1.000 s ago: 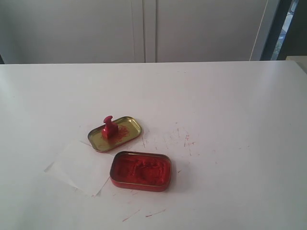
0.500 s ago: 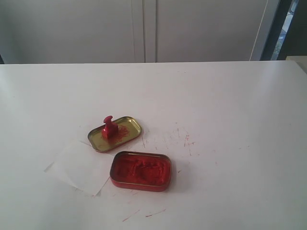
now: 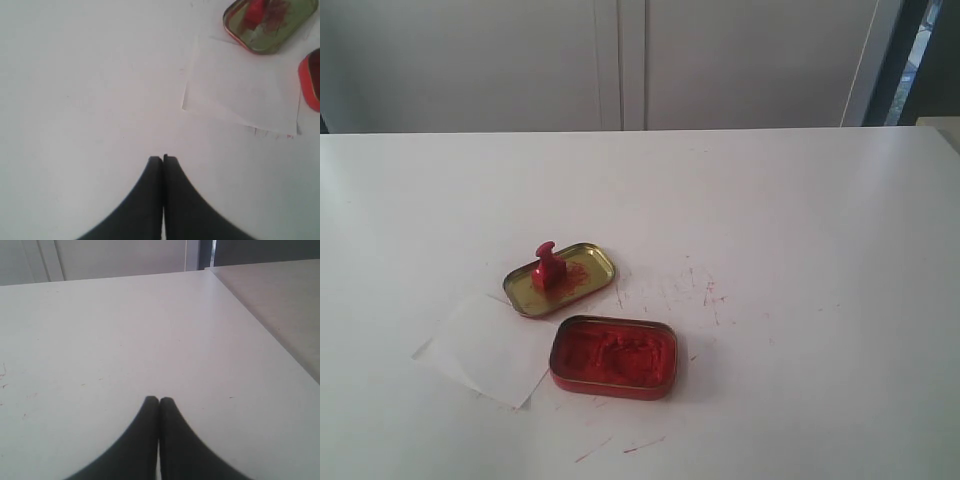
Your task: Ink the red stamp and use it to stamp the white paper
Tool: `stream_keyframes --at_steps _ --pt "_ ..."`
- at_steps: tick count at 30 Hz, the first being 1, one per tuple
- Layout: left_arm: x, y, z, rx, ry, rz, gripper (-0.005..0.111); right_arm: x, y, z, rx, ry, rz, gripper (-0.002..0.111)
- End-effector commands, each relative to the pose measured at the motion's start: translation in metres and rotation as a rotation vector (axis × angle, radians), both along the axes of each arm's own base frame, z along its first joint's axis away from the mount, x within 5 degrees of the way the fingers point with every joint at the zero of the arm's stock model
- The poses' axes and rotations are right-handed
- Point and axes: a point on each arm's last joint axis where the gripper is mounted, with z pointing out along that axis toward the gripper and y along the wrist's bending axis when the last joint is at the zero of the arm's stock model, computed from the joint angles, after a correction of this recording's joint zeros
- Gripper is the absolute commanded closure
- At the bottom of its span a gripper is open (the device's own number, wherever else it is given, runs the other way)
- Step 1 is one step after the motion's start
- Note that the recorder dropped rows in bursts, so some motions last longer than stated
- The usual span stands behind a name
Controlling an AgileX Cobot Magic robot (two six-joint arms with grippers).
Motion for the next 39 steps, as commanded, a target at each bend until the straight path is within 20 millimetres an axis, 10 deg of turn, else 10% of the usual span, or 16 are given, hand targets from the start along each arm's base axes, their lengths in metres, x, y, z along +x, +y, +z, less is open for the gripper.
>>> stream_keyframes --at_steps 1,39 --pt "0.026 -0.008 -0.009 -0.004 0.104 -0.043 0.107 0.0 0.0 0.0 -0.005 -0.013 0.005 0.108" --pt "0.189 -0.152 -0.029 0.112 0.299 -0.449 0.107 0.0 0.0 0.0 -0.005 -0.013 0.005 0.108"
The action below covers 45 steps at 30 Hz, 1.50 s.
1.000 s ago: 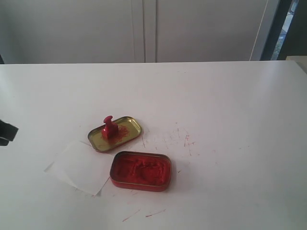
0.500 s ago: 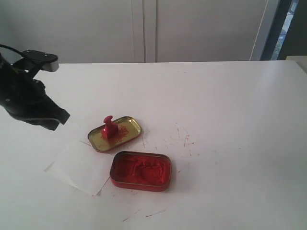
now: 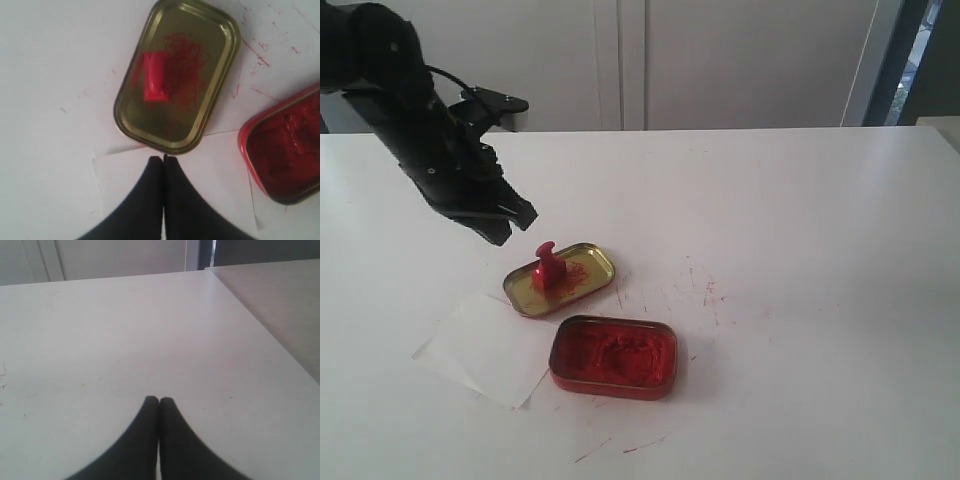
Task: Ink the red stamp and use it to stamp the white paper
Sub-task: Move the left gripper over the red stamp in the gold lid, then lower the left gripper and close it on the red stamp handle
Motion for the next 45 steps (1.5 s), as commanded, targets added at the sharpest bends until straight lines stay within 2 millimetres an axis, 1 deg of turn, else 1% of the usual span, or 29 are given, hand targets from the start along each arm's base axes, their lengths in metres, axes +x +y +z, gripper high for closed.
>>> stream_keyframes --at_steps 1,5,14,24,30,32,37,41,45 --pt "0.012 -0.01 -0.003 0.007 0.044 -0.019 0.107 0.0 0.0 0.0 -0.005 -0.013 0.005 0.108" --pt "0.022 -0.016 -0.005 0.017 0.085 -0.032 0.107 0.0 0.0 0.0 -0.005 -0.013 0.005 0.108" --pt "0.033 -0.033 -0.014 0.029 0.097 -0.063 0.107 0.0 0.0 0.0 -0.005 -0.013 0.005 0.108" --pt "0.044 -0.036 -0.027 0.054 0.095 -0.065 0.107 0.0 0.0 0.0 -0.005 -0.013 0.005 0.108" --pt "0.049 -0.04 -0.031 0.041 0.083 -0.036 0.107 0.0 0.0 0.0 -0.005 -0.013 0.005 0.108" --pt "0.048 -0.041 -0.031 0.047 0.082 -0.024 0.107 0.0 0.0 0.0 -0.005 -0.013 0.005 0.108" --pt "0.048 -0.044 -0.028 0.143 0.028 -0.009 0.107 0.0 0.0 0.0 -0.005 -0.013 0.005 0.108" --pt "0.047 -0.052 -0.02 0.126 0.003 -0.021 0.107 0.0 0.0 0.0 -0.005 -0.013 0.005 0.108" --pt "0.049 -0.053 -0.018 0.121 -0.005 -0.02 0.107 0.0 0.0 0.0 -0.005 -0.013 0.005 0.108"
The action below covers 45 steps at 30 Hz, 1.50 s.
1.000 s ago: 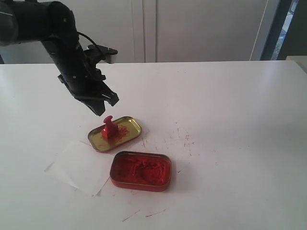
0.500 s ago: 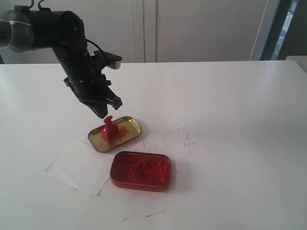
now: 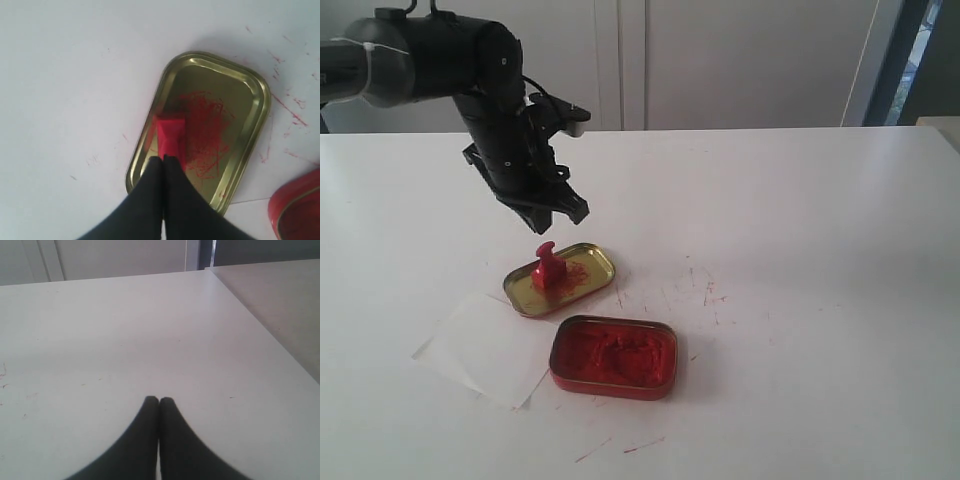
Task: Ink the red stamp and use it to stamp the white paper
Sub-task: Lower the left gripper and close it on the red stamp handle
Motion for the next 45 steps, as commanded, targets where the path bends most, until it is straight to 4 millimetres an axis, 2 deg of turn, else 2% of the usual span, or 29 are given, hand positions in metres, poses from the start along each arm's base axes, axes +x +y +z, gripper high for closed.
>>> stream_keyframes --at_steps 1,10,13,15,19,24,28,31,45 --pt "-0.001 -0.002 0.003 -0.002 0.002 0.005 0.107 0.0 0.0 0.0 -0.005 -0.013 0.005 0.108" --pt "0.0 -0.003 -0.003 0.001 0.014 -0.028 0.106 0.0 0.0 0.0 -0.005 -0.013 0.005 0.108" --pt "-0.001 -0.003 -0.005 0.01 0.022 -0.047 0.097 0.0 0.0 0.0 -0.005 -0.013 0.005 0.108" --pt "-0.001 -0.003 -0.006 0.01 0.021 -0.047 0.084 0.0 0.0 0.0 -0.005 -0.013 0.005 0.108" --pt "-0.002 -0.005 -0.005 -0.013 0.034 -0.041 0.068 0.0 0.0 0.0 -0.005 -0.013 0.005 0.108" --pt "-0.001 -0.005 -0.008 -0.022 0.042 -0.044 0.068 0.0 0.0 0.0 -0.005 -0.013 0.005 0.108" --pt "0.003 -0.006 -0.029 0.012 0.079 -0.06 0.068 0.0 0.0 0.0 -0.005 -0.013 0.005 0.108" --pt "0.004 -0.007 -0.036 0.019 0.093 -0.059 0.068 0.0 0.0 0.0 -0.005 -0.013 0.005 0.108" --pt "0.006 -0.007 -0.052 0.04 0.123 -0.06 0.068 0.0 0.0 0.0 -0.005 -0.013 0.005 0.108"
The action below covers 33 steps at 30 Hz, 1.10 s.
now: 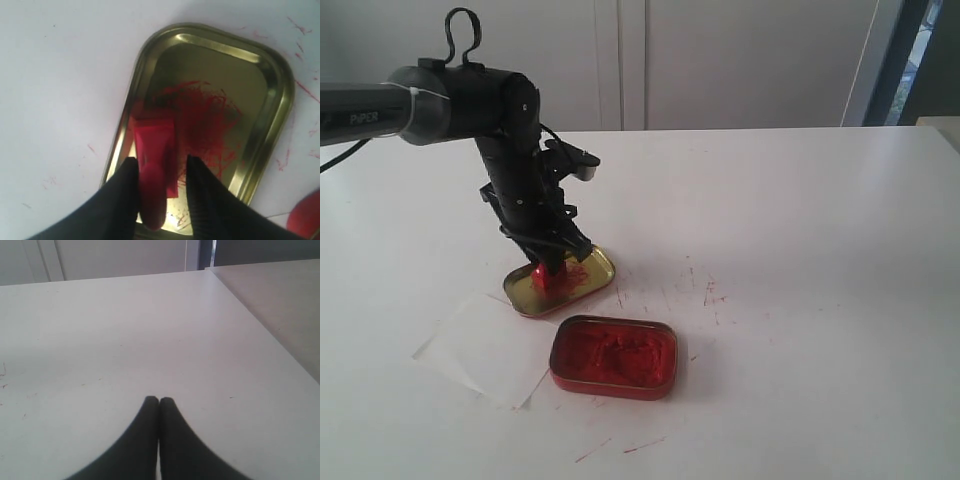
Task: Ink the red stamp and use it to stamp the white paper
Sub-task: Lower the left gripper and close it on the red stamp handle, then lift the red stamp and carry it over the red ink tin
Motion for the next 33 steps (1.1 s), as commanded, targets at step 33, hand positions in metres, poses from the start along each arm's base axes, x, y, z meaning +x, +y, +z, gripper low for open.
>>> stream_keyframes --at_steps 33 --pt "-0.004 0.002 0.027 -0.023 -0.038 -0.002 0.107 0.0 0.0 0.0 -0.005 -0.013 0.005 0.108"
